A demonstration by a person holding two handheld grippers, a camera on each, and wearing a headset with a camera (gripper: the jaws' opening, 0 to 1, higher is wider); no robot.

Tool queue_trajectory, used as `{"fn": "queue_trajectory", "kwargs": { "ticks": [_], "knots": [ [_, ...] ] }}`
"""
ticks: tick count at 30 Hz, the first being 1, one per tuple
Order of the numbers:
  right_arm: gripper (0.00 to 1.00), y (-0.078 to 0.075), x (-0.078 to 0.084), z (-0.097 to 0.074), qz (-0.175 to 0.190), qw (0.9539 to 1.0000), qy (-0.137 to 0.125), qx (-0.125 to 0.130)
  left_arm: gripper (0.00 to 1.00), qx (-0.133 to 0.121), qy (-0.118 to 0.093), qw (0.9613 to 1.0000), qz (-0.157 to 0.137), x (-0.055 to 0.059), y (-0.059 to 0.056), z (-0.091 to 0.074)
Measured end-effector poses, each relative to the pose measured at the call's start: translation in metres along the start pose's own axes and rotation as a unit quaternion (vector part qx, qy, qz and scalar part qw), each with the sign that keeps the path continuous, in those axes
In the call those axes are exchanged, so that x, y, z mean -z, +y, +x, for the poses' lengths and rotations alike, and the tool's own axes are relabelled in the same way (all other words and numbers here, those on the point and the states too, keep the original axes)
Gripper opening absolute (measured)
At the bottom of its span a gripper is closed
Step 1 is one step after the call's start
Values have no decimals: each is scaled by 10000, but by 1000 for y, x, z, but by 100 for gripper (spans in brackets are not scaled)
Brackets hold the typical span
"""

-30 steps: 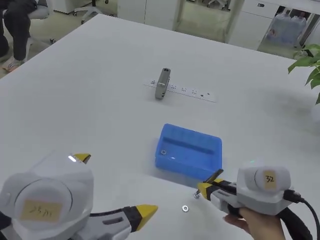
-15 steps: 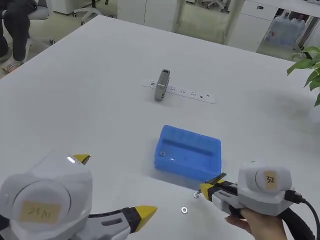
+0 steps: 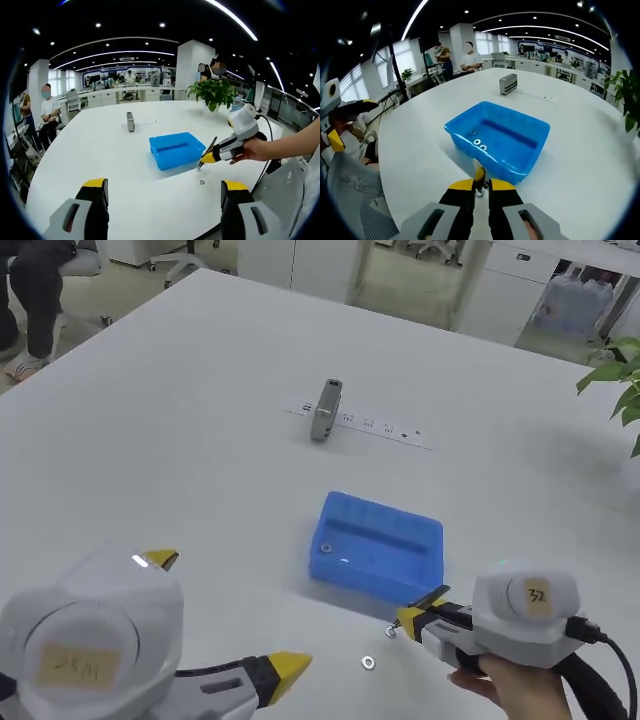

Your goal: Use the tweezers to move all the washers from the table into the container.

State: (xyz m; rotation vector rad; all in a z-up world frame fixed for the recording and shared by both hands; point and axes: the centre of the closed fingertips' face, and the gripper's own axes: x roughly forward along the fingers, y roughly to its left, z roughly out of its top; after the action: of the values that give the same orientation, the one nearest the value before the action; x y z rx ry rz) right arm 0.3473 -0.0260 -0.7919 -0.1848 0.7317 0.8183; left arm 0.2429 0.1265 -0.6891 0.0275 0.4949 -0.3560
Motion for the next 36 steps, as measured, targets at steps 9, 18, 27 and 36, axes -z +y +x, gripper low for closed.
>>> {"fn": "queue_trajectory", "kwargs": {
  "ticks": [9,18,27,36],
  "knots": [
    [6,4,0,0,3,10000,53,-35,95,-34,2,10000,-36,2,3,0],
    [6,5,5,5,-130,9997,188,-15,95,-38,8,10000,-65,4,4,1],
    [5,1,1,3,-198,9992,333,1,95,-44,-8,10000,-64,3,4,2],
    [5,-1,3,1,-165,9980,610,35,95,-33,-27,9999,-105,4,3,2]
  ]
}}
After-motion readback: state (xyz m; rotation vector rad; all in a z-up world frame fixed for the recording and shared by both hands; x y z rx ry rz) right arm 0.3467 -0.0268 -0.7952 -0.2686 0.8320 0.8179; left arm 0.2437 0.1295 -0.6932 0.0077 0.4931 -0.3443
